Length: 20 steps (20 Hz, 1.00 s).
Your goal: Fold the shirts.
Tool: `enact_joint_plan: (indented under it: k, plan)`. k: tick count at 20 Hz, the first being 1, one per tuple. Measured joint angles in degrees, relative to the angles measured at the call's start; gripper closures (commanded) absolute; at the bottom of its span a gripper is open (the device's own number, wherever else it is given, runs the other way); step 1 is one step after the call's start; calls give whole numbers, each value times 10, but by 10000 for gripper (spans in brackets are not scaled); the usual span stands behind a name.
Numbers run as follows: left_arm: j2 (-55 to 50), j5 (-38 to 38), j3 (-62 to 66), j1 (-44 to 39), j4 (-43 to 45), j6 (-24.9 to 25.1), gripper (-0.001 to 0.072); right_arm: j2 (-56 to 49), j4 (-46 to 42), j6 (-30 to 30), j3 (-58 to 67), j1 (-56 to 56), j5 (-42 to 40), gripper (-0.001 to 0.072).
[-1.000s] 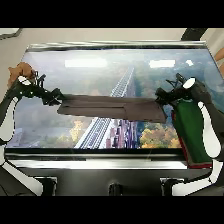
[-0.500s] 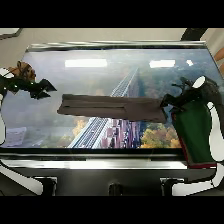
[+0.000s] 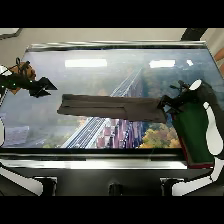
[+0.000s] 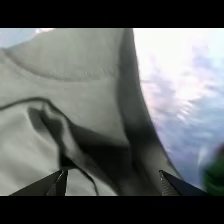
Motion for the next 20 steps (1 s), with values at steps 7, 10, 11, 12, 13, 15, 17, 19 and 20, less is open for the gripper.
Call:
enact_joint_plan:
  k: [7, 10, 11, 12, 13, 15, 17, 19, 20]
  plan:
    - [0, -5, 0, -10, -1, 7, 85, -21, -32, 12, 1, 30, -13, 182]
    - [0, -8, 0, -20, -2, 8, 85, -26, -21, 22, 0, 33, -10, 572]
    - [0, -10, 0, -24, -2, 8, 85, -28, -14, 24, -1, 34, -8, 661]
    - [0, -12, 0, -28, -2, 8, 85, -28, -6, 29, -1, 34, -6, 661]
    - [0, -16, 0, -33, -2, 8, 86, -28, 2, 29, -1, 34, -4, 662]
    - [0, -26, 0, -43, -3, 8, 241, -21, 30, 23, 0, 34, 2, 662]
    - [0, -32, 0, -56, -4, 8, 554, -3, 63, 10, 0, 35, 6, 663]
    - [0, -36, -4, -79, -21, 10, 662, 27, 95, 1, 1, 35, 13, 665]
    - [0, -37, -10, -97, -37, 16, 680, 45, 108, -2, 1, 36, 20, 665]
